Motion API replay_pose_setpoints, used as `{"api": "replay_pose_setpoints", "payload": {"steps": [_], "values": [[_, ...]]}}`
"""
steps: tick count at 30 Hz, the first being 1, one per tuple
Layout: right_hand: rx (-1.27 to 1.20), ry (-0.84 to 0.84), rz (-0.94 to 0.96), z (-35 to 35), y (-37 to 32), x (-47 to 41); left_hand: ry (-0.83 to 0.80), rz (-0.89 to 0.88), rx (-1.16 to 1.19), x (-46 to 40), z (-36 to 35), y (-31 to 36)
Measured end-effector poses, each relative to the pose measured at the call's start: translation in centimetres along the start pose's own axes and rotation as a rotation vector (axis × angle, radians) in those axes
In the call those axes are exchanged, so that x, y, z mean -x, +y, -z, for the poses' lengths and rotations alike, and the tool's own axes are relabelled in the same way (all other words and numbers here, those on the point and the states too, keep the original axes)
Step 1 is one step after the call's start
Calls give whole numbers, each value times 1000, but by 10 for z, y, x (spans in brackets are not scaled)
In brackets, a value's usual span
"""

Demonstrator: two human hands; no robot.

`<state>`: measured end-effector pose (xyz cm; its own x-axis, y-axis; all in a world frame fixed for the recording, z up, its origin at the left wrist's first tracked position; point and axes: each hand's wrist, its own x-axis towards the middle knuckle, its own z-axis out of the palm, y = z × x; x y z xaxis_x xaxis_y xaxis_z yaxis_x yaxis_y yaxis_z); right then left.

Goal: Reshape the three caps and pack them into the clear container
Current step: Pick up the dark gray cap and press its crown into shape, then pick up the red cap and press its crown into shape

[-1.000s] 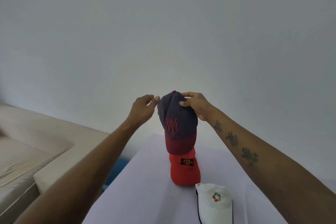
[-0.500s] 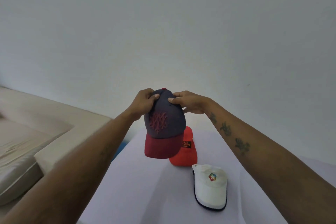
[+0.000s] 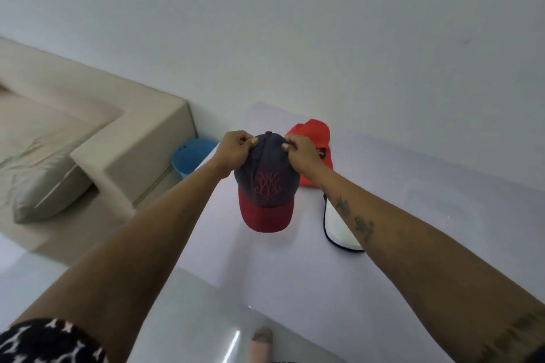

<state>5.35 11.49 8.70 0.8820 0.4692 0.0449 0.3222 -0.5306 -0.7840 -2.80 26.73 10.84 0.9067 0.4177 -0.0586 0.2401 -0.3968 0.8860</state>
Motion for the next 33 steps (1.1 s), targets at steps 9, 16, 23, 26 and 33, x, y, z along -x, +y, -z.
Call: {"api": "replay_pose_setpoints", "payload": {"steps": [9,16,23,26,33], "values": [[-72,-52,-180,-59,87,7,-70,214,189,3,-47,-83],[-161,-18,-256,-85,121,-1,-104,182,88,1,-72,-122],[-184,-13,-343,-109,143,-3,-96,267,116,6,-89,-168],[-213,30,-363,-111,146,0,-86,254,147,9,-88,-171],[-191,166,-229,-69,119,-50,-26,223,112,-29,-66,-159]]}}
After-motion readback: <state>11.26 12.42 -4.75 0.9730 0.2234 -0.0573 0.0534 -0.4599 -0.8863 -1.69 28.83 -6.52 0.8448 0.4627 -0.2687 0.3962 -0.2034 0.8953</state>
